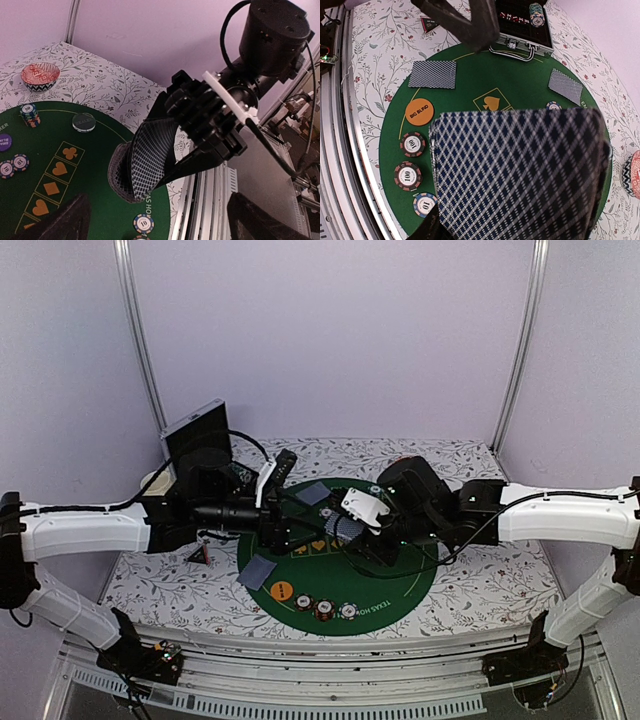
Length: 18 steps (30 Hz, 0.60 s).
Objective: Distribute texas hold em gaming equipment
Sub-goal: Pick up the poker card from the face-down deck piles.
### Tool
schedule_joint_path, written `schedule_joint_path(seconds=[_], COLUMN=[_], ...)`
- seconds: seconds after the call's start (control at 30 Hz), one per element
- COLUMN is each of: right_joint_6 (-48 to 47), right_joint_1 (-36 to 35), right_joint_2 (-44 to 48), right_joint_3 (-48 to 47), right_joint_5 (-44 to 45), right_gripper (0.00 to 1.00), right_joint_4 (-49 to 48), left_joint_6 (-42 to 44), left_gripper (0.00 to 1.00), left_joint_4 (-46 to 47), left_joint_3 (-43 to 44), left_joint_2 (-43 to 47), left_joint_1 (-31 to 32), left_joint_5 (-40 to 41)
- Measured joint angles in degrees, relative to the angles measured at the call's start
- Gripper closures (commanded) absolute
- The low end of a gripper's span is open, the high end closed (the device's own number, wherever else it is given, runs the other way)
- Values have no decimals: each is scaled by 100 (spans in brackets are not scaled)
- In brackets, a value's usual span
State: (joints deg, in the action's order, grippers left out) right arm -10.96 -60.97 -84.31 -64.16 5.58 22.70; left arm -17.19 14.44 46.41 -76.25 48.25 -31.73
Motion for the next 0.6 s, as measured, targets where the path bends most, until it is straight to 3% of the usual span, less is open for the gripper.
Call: schedule_joint_path(seconds=[0.37,0.6], right_joint_6=[-81,-87], right_joint_1=[-221,-240], right_joint_2=[-245,-251], right_joint_3=[-289,-295], right_joint_5=[-31,-24], right_gripper=[57,57], right_joint_4=[4,9], left_joint_6=[153,61], left_gripper=[18,27], left_joint_4=[-533,-518], left_joint_3=[369,363], left_joint_2=[-522,-503], left_joint_1=[105,111], left_joint_5=[1222,1447])
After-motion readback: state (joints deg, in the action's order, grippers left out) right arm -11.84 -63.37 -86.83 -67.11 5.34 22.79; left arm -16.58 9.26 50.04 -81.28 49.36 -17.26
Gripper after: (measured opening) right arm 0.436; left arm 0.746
